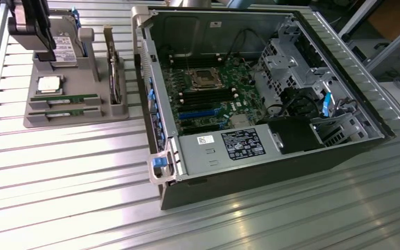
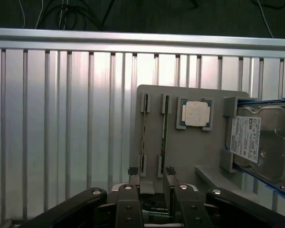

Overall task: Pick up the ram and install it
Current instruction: 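Pick up the ram and move it above insertion slot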

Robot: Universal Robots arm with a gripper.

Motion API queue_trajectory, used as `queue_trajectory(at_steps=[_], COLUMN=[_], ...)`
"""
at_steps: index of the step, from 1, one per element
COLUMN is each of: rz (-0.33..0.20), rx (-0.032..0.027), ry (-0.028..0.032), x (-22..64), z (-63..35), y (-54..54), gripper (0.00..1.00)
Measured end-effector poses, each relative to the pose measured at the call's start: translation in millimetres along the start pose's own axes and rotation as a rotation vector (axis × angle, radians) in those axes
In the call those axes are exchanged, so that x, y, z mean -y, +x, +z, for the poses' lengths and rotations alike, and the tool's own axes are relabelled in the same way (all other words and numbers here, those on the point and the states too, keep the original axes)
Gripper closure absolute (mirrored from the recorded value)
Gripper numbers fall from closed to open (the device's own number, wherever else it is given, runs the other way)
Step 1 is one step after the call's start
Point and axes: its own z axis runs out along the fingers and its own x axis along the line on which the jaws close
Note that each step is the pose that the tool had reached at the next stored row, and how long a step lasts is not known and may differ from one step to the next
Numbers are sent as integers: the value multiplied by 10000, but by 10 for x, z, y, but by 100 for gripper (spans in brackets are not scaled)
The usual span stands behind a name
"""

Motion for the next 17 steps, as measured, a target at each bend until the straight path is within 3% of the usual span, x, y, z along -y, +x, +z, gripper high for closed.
queue_trajectory(at_steps=[17], rz=[0], rx=[0], ry=[0], x=[7], z=[173], y=[4], gripper=[67])
